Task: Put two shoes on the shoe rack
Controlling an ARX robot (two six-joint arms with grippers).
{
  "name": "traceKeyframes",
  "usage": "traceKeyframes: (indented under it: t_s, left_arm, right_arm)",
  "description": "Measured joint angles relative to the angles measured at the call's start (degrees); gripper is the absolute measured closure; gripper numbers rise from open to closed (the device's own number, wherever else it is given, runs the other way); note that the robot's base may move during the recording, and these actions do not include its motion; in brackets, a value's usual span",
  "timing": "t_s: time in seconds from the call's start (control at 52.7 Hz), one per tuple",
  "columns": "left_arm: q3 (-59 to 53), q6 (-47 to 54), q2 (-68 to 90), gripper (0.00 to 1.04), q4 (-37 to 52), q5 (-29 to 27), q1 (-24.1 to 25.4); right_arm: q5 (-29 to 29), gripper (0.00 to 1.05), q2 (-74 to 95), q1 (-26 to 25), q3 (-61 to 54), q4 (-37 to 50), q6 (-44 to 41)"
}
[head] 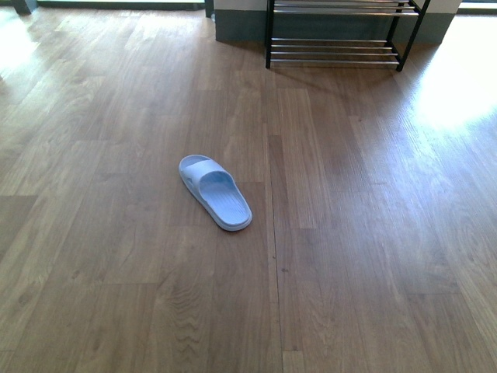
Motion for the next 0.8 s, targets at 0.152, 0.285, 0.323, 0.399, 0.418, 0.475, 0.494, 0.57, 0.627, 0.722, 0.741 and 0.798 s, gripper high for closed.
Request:
traceKeyframes:
  t_s: [0.152, 0.285, 0.323, 0.399, 0.418, 0.475, 0.494, 0.57, 0.627, 0.722, 0.741, 0.798]
  left_arm:
    - [0.0, 0.0, 0.0, 0.09, 0.0, 0.0, 0.0]
    - [0.0, 0.0, 0.0, 0.09, 0.02, 0.0, 0.0]
    - [0.0, -0.02, 0.0, 0.09, 0.02, 0.0, 0.0]
    - [0.0, -0.02, 0.0, 0.09, 0.0, 0.0, 0.0]
    - [0.0, 0.0, 0.0, 0.09, 0.02, 0.0, 0.0]
    - [0.0, 0.0, 0.0, 0.09, 0.0, 0.0, 0.0]
    - [0.0, 0.0, 0.0, 0.09, 0.0, 0.0, 0.0]
    - [0.0, 0.0, 0.0, 0.09, 0.0, 0.0, 0.0]
    - [0.0, 0.0, 0.0, 0.09, 0.0, 0.02, 0.0]
    - [0.0, 0.0, 0.0, 0.09, 0.0, 0.0, 0.0]
    - [0.0, 0.0, 0.0, 0.09, 0.0, 0.0, 0.0]
    - [0.0, 0.0, 0.0, 0.09, 0.02, 0.0, 0.0]
  right_arm:
    - [-0.02, 1.03, 0.0, 0.0, 0.0, 0.0, 0.0]
    - [-0.02, 1.03, 0.0, -0.02, 0.0, 0.0, 0.0]
    - [0.0, 1.03, 0.0, 0.0, 0.0, 0.0, 0.0]
    - [0.0, 1.03, 0.0, 0.0, 0.0, 0.0, 0.0]
    - [-0.02, 1.03, 0.0, -0.02, 0.0, 0.0, 0.0]
    - [0.0, 1.03, 0.0, 0.0, -0.02, -0.04, 0.0]
    - [0.02, 1.03, 0.0, 0.0, -0.02, -0.04, 0.0]
    - [0.0, 1.03, 0.0, -0.02, -0.04, -0.04, 0.0]
    - [0.0, 1.03, 0.0, 0.0, -0.04, -0.04, 0.0]
    - [0.0, 1.03, 0.0, 0.0, -0.04, -0.04, 0.0]
    - [0.0, 1.03, 0.0, -0.02, -0.04, -0.04, 0.0]
    - [0.0, 1.03, 0.0, -0.02, -0.04, -0.04, 0.0]
